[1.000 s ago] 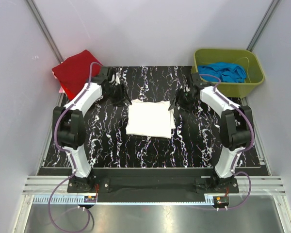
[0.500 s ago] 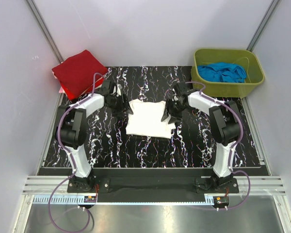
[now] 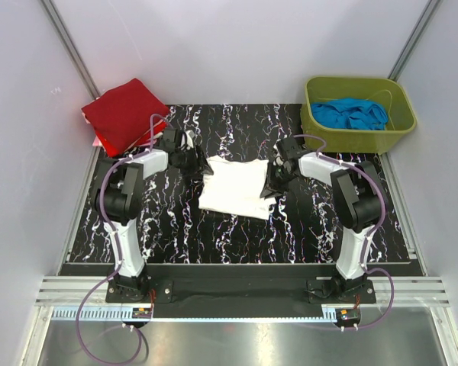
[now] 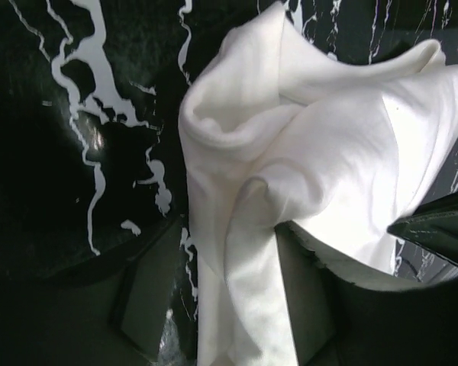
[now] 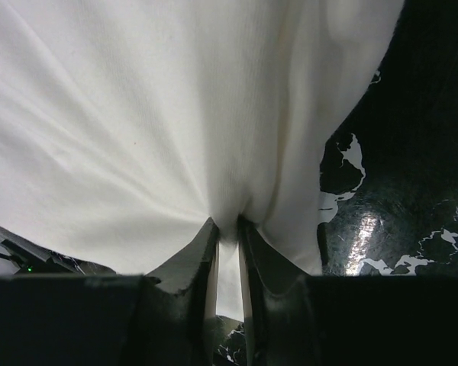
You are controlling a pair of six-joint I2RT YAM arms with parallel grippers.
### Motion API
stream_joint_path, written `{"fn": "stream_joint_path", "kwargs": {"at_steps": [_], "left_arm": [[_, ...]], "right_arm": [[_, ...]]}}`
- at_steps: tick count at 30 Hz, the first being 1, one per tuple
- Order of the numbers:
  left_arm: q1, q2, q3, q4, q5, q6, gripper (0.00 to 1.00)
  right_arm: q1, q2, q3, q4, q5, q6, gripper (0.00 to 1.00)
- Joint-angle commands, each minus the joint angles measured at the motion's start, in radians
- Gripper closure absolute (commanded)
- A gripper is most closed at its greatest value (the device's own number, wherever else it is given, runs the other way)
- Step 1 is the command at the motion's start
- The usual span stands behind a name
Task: Fold and stack the t-shirts
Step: Neatly place the folded tshirt to the corner
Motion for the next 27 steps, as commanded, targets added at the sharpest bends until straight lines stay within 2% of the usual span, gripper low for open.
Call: {"fn": "stream_joint_path", "kwargs": {"at_steps": [1, 4, 6, 7, 8, 9, 12, 14, 15, 17, 19, 23, 27], "left_arm": [[-0.007, 0.07, -0.011, 0.067, 0.026, -0.005, 0.45], [-0.031, 0.088, -0.014, 0.105, 0.075, -0.014, 0.55], [-0.048, 0.099, -0.02, 0.142, 0.098, -0.029, 0.66], [-0.051, 0.101, -0.02, 0.153, 0.118, -0.032, 0.86], [-0.053, 0.101, -0.022, 0.163, 0.126, -0.038, 0.98], [-0.054, 0.093, -0.025, 0.168, 0.13, -0.047, 1.0], [-0.054, 0.044, -0.023, 0.168, 0.143, -0.048, 1.0], [-0.054, 0.014, -0.005, 0.113, 0.129, -0.037, 1.0], [-0.053, -0.002, 0.009, 0.085, 0.12, -0.028, 1.0], [-0.048, -0.036, 0.057, 0.009, 0.101, 0.004, 1.0], [-0.031, -0.054, 0.107, -0.043, 0.083, 0.027, 1.0], [0.004, -0.053, 0.192, -0.142, 0.077, 0.049, 1.0], [0.041, -0.027, 0.306, -0.2, 0.077, 0.058, 1.0]], "right_arm": [[-0.001, -0.039, -0.062, 0.059, 0.061, -0.012, 0.78], [-0.001, -0.044, -0.066, 0.064, 0.064, -0.008, 0.79], [-0.001, -0.048, -0.074, 0.074, 0.066, -0.002, 0.79], [-0.001, -0.05, -0.079, 0.077, 0.067, -0.003, 0.8], [-0.001, -0.053, -0.082, 0.083, 0.066, 0.0, 0.8], [-0.001, -0.056, -0.088, 0.088, 0.067, 0.001, 0.81], [-0.001, -0.064, -0.093, 0.099, 0.06, -0.006, 0.78], [0.001, -0.082, -0.099, 0.105, 0.037, -0.015, 0.61], [0.001, -0.126, -0.108, 0.116, 0.027, -0.009, 0.48], [0.004, -0.184, -0.139, 0.136, 0.035, 0.02, 0.28], [0.009, -0.275, -0.166, 0.148, 0.044, 0.046, 0.2], [0.039, -0.433, -0.282, 0.237, 0.046, 0.113, 0.16], [0.096, -0.589, -0.541, 0.436, 0.024, 0.204, 0.16]]}}
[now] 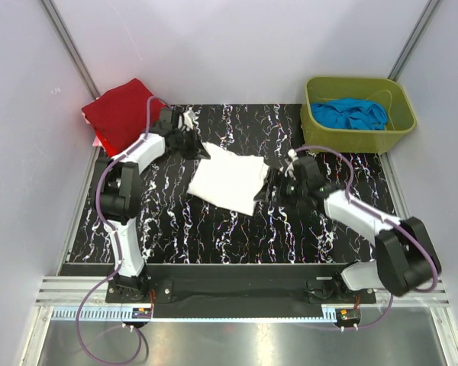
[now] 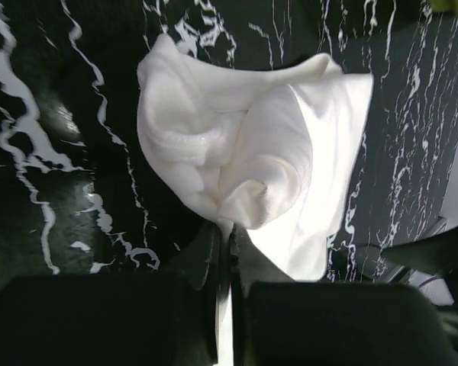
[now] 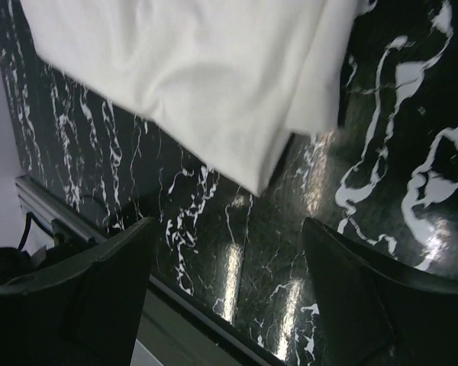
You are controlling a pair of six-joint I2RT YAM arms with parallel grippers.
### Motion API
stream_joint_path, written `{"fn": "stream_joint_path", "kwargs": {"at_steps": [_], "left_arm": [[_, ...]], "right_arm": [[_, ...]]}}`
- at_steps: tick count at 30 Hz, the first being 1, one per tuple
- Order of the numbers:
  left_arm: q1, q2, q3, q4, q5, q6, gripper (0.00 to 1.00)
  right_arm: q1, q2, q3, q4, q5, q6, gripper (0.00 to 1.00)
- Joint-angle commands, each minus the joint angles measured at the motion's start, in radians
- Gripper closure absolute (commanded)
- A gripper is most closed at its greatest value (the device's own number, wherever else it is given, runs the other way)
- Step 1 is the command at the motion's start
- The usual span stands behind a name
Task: Fold and stack the t-shirts
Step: Neatly place the folded tshirt to the corner
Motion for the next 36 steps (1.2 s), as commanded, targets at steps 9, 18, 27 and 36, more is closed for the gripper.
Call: {"fn": "stream_joint_path", "kwargs": {"at_steps": [9, 18, 27, 36], "left_arm": [[0.085, 0.143, 0.539, -0.274, -0.01, 0.067, 1.0], [0.16, 0.265, 0.838, -0.259, 0.046, -0.045, 1.0], [0.214, 0.277, 0.908, -0.04, 0.163, -0.226, 1.0], [0.289, 0.257, 0.961, 0.139, 0.148, -0.369, 1.0]], "right_arm": [[0.067, -0.077, -0.264, 0.378, -0.041, 0.153, 0.13], [0.067, -0.009, -0.24, 0.381, -0.058, 0.155, 0.13], [0.067, 0.02, -0.229, 0.386, -0.071, 0.149, 0.14], [0.066, 0.03, -0.224, 0.386, -0.072, 0.15, 0.14]]}}
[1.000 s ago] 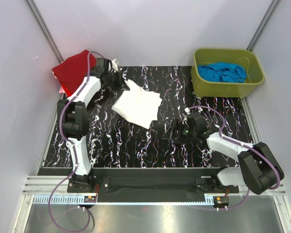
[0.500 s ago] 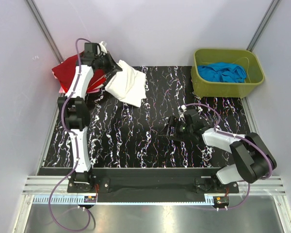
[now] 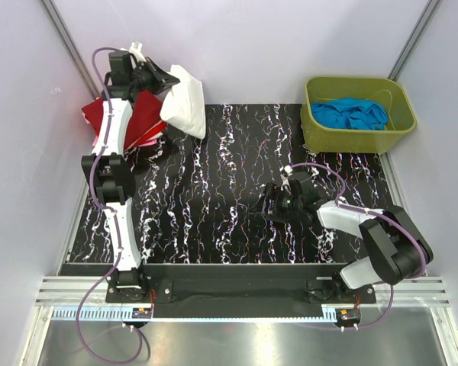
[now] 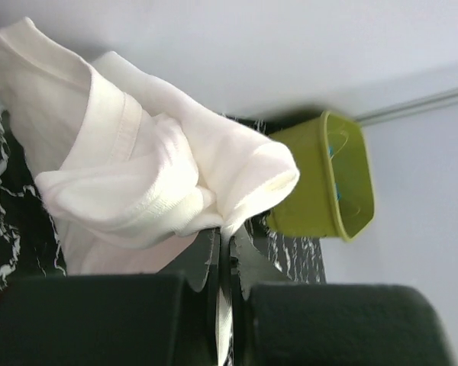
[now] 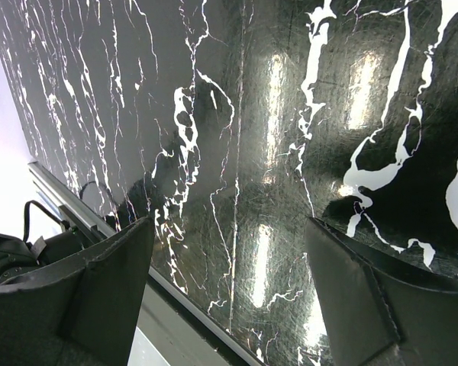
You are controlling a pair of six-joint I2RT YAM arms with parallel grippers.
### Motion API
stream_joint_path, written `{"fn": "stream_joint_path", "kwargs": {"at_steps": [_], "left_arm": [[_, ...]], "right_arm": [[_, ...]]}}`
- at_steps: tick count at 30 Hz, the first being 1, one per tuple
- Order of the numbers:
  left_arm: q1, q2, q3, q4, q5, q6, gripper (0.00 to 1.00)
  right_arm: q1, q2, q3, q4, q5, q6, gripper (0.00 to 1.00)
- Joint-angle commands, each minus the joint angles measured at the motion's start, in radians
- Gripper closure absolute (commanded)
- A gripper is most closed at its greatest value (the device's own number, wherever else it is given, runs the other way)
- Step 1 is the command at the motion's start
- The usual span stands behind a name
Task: Fold and stack the t-shirts
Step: Neatly place the folded tshirt to the corner
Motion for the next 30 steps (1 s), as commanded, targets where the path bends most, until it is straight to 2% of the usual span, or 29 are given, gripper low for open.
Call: {"fn": "stream_joint_path", "kwargs": {"at_steps": [1, 5, 13, 21, 25, 30], "left_arm": [[0.043, -0.025, 0.1, 0.195, 0.037, -0.107, 1.0], [0.079, -0.002, 0.143, 0.301, 0.03, -0.206, 1.0], [0.118, -0.011, 0.138, 0.373, -0.053, -0.266, 1.0], [0.151, -0.113, 0.016, 0.372, -0.136, -0.238, 1.0], [0.161, -0.211, -0.127, 0.399, -0.212, -0.226, 1.0], [0.178, -0.227, -0.129, 0.368, -0.252, -0.204, 1.0]], "right_arm": [[0.0, 0.005, 0.042, 0.044, -0.018, -0.001, 0.13], [0.0, 0.009, 0.042, 0.044, -0.018, -0.001, 0.14], [0.0, 0.008, 0.042, 0.045, -0.018, -0.002, 0.14], [0.0, 0.011, 0.042, 0.045, -0.018, 0.001, 0.14], [0.0, 0.009, 0.042, 0.047, -0.02, -0.001, 0.14], [0.0, 0.008, 0.042, 0.045, -0.02, -0.002, 0.14]]}}
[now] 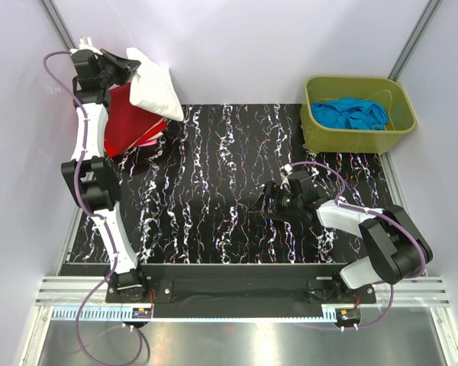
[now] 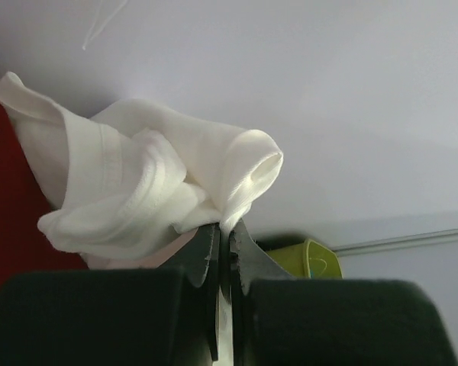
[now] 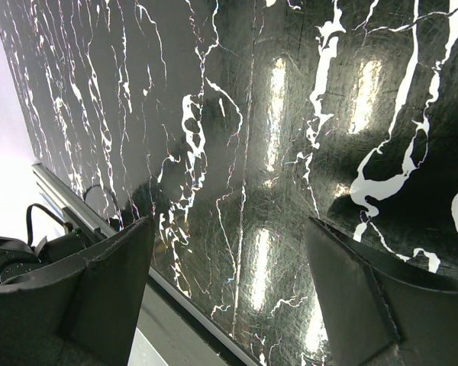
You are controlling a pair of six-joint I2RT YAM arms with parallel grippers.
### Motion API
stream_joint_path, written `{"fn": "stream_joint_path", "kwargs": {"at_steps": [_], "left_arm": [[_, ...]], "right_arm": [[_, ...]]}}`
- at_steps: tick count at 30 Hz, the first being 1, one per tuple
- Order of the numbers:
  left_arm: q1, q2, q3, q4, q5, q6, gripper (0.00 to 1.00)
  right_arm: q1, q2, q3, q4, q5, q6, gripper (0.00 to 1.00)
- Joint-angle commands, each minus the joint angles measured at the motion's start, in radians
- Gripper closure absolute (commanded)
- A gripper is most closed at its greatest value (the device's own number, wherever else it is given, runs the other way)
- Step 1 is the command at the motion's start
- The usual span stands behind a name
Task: Fold and stack the t-shirts
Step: Neatly place the folded tshirt to the corner
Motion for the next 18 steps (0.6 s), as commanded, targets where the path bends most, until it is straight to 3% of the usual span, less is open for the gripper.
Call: {"fn": "stream_joint_path", "kwargs": {"at_steps": [1, 18], "left_arm": [[0.024, -0.093, 0.059, 0.074, -0.049, 0.027, 1.0], [0.125, -0.136, -0.042, -0.009, -0.073, 0.116, 1.0]], "right_arm": [[0.0, 0.005, 0.032, 0.032, -0.019, -0.002, 0.14], [0.0, 0.007, 0.035, 0.031, -0.022, -0.004, 0.13]]}}
